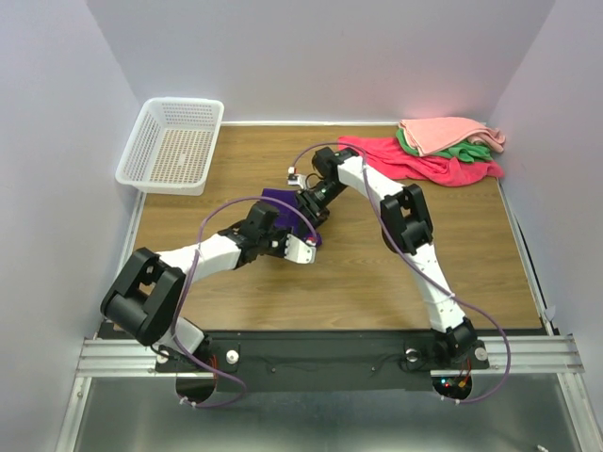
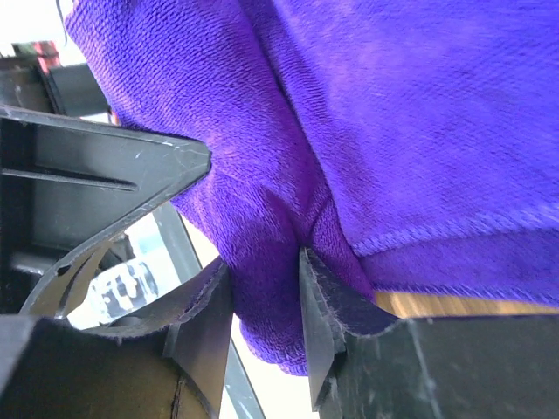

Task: Roll the towels
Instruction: Roll the towel

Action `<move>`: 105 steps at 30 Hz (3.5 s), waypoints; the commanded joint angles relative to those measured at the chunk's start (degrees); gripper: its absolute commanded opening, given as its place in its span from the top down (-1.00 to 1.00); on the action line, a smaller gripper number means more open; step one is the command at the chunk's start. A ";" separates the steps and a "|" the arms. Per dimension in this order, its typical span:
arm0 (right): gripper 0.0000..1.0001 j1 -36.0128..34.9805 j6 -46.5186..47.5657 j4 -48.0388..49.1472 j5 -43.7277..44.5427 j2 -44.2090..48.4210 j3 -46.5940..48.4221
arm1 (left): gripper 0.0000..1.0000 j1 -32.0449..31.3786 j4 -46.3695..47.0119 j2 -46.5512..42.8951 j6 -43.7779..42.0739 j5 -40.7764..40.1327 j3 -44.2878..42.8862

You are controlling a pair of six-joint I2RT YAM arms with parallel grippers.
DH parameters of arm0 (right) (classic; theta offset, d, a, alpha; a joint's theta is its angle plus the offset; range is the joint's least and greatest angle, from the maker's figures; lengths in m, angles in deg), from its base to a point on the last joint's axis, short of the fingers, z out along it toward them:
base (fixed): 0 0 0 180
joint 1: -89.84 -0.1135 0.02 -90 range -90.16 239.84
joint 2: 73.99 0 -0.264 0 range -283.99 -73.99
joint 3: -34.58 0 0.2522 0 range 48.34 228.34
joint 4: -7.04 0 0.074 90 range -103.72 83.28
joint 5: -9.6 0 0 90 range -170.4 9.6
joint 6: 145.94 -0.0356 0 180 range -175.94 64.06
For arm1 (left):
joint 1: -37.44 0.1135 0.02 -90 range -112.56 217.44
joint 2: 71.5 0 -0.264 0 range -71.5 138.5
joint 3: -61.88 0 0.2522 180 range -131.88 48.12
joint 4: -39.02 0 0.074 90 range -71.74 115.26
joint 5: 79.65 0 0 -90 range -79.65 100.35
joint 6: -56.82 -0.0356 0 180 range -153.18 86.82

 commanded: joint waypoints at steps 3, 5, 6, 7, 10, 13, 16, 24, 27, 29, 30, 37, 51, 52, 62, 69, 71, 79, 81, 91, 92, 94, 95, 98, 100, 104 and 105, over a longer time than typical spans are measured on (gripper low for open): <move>0.21 5.01 -4.52 7.84 5.14 4.21 -0.60 | 1.00 1.34 -8.32 -0.86 2.69 0.26 1.40; 0.20 4.93 -6.88 10.56 6.19 5.71 -1.47 | 1.00 1.70 -9.20 -0.51 3.92 1.84 0.44; 0.20 5.01 -7.42 12.75 6.54 6.06 -2.00 | 1.00 1.96 -9.03 -0.51 4.10 2.11 0.43; 0.20 5.10 -7.95 13.73 6.98 6.67 -2.09 | 1.00 2.05 -8.77 -0.51 4.28 2.19 0.52; 0.21 5.10 -10.24 17.33 8.65 7.55 -2.18 | 1.00 2.22 -8.15 -0.77 3.93 2.63 1.74; 0.21 5.19 -11.29 18.84 10.66 8.08 -1.31 | 1.00 2.23 -7.01 -1.83 3.23 2.46 3.41; 0.20 5.19 -12.17 20.94 12.26 8.26 -1.13 | 1.00 2.40 -6.83 -2.00 3.22 2.63 3.16; 0.18 2.99 -13.23 23.76 10.06 6.59 -4.46 | 1.00 4.33 -9.46 0.36 4.63 5.53 -0.35; 0.18 2.91 -12.88 24.20 11.11 5.80 -5.34 | 1.00 5.56 -12.27 1.86 5.33 8.60 -2.72; 0.20 2.91 -12.88 24.20 12.43 4.57 -5.52 | 1.00 7.05 -15.78 2.91 5.42 11.15 -5.71; 0.21 2.82 -12.88 24.29 14.00 4.13 -6.13 | 1.00 7.49 -18.41 4.31 5.42 11.94 -7.98; 0.23 2.82 -13.40 24.64 20.42 3.69 -10.26 | 1.00 14.43 -33.07 14.58 6.91 22.13 -20.72; 0.20 6.24 -12.18 30.07 20.88 15.53 -15.87 | 1.00 19.98 -54.46 38.77 14.65 26.01 -46.85; 0.16 7.64 -11.65 32.87 19.83 17.64 -19.98 | 1.00 19.98 -55.60 39.47 14.48 25.84 -48.16; -0.62 3.89 11.35 37.21 21.30 38.75 -33.20 | 0.96 20.24 -63.17 47.56 11.23 25.22 -57.39; -0.63 -9.91 29.65 55.58 35.26 46.75 -52.01 | 0.90 20.33 -65.63 51.61 10.17 24.17 -61.35; -0.63 -13.78 31.85 62.76 40.72 46.94 -55.79 | 0.86 20.33 -66.42 51.87 10.08 24.34 -62.05; -0.68 -19.15 36.69 77.72 49.35 41.67 -59.48 | 0.67 20.33 -66.33 52.05 9.64 24.26 -61.44; -0.68 -19.50 37.74 78.43 49.52 40.96 -59.75 | 0.63 20.33 -66.33 51.87 9.55 24.26 -61.44; -0.57 -19.59 36.08 75.29 47.95 35.51 -58.87 | 0.42 20.33 -65.98 50.47 9.64 24.61 -61.44; -0.48 -19.68 34.95 74.13 46.64 35.25 -58.70 | 0.41 20.33 -65.98 50.03 9.73 24.43 -61.44; -0.29 -19.42 34.15 71.94 45.84 34.89 -58.52 | 0.38 20.33 -65.89 49.42 9.73 24.17 -61.44; -0.04 -19.33 33.80 71.32 45.22 34.46 -58.43 | 0.36 20.33 -65.81 48.98 9.82 23.73 -61.35; 0.44 -17.84 31.43 66.58 42.51 33.58 -56.42 | 0.26 20.51 -64.93 45.99 10.34 23.29 -60.04; 0.93 -16.53 29.67 62.81 40.31 33.75 -55.27 | 0.17 20.94 -64.14 42.74 10.96 23.73 -58.81; 0.99 -14.41 26.94 57.09 36.18 35.15 -53.86 | 0.02 23.40 -60.28 34.66 12.97 23.46 -56.52; 0.99 -14.06 26.16 55.68 35.29 35.33 -53.25 | -0.03 24.10 -59.49 31.17 13.33 23.55 -56.26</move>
